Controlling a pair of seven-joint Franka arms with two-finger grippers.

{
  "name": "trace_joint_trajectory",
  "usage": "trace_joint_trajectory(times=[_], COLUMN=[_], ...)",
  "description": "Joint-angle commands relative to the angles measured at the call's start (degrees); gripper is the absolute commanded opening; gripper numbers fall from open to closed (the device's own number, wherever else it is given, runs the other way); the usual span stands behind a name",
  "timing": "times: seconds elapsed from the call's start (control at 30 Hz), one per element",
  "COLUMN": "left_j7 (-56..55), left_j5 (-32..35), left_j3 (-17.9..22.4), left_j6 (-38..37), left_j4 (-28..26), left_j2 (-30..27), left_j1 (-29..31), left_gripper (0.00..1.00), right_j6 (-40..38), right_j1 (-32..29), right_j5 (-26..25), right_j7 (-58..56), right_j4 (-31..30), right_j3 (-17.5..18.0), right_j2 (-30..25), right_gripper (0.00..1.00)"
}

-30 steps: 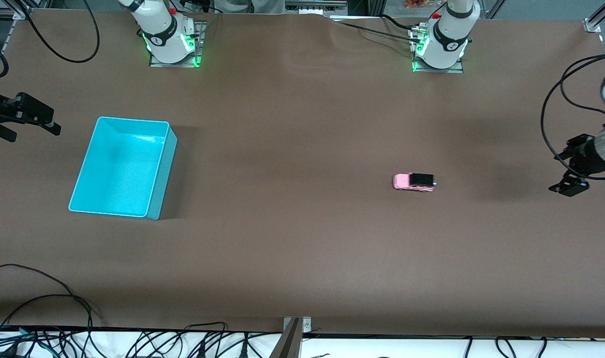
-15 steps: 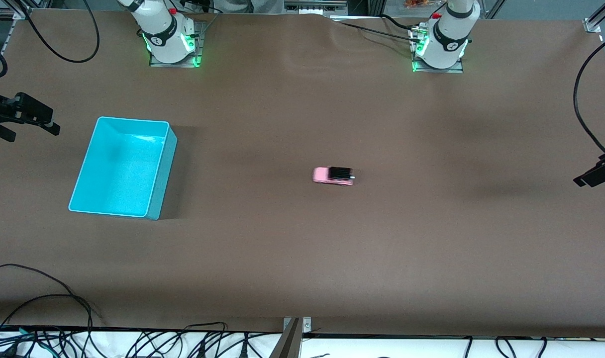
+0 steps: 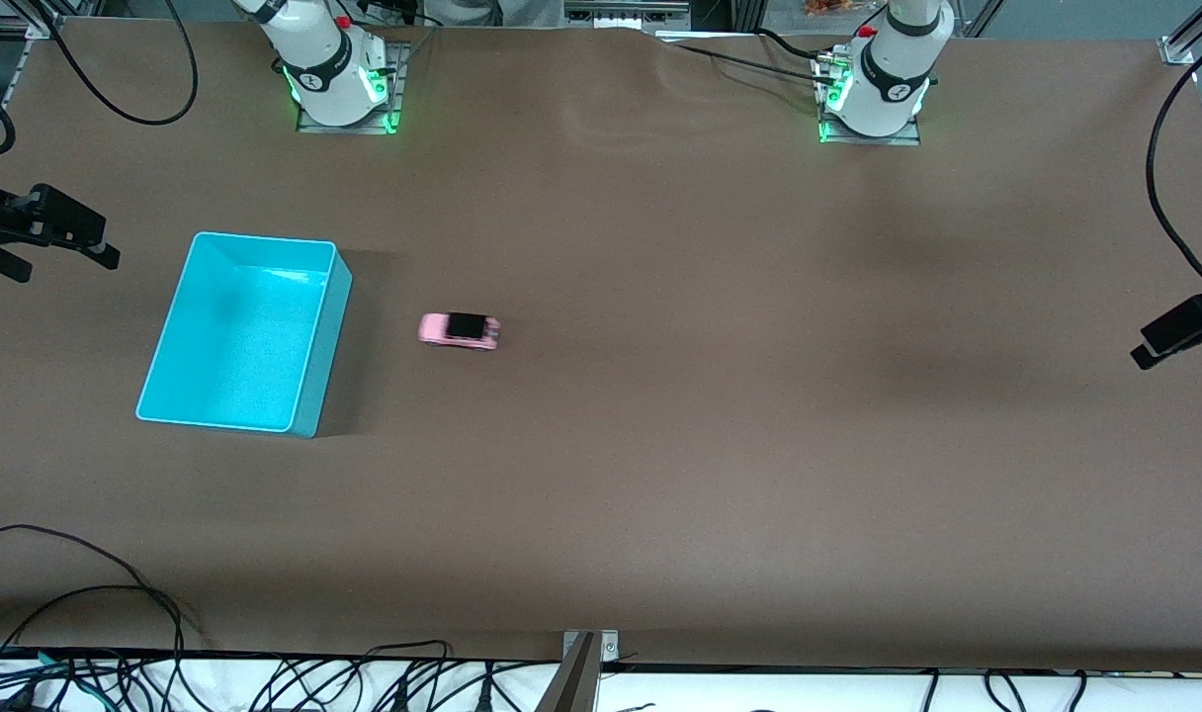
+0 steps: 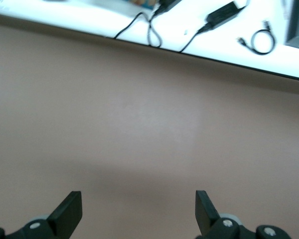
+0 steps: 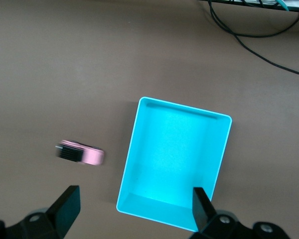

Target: Wind and store pink jeep toy

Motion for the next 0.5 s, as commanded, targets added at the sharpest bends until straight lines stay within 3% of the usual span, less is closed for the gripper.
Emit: trace_joint_trajectory(times=[0.0,0.2,0.47], left_j7=[2.09,2.44,2.36], left_j5=[0.62,0.62,1.23], left_j3=[-1.46,-1.9,-1.81], left_j6=[-1.62,-5.83,-6.01], left_j4=[1.02,-0.04,-1.44], left_j2=[0.02,0.02,0.02], left_j1=[0.27,0.27,0.62], left_gripper=[1.0,1.0,1.0], right_j6=[-1.1,-3.56,-2.86], right_j1=[-0.84,-0.75,-0.75], right_j5=[0.67,0.4,0.93], right_j7=[0.32,1.56,2.44], right_j4=[0.27,0.36,0.54], right_j3=[-0.06,-0.06,-0.68], right_j2=[0.85,0.5,1.03], right_gripper=[1.0,1.0,1.0])
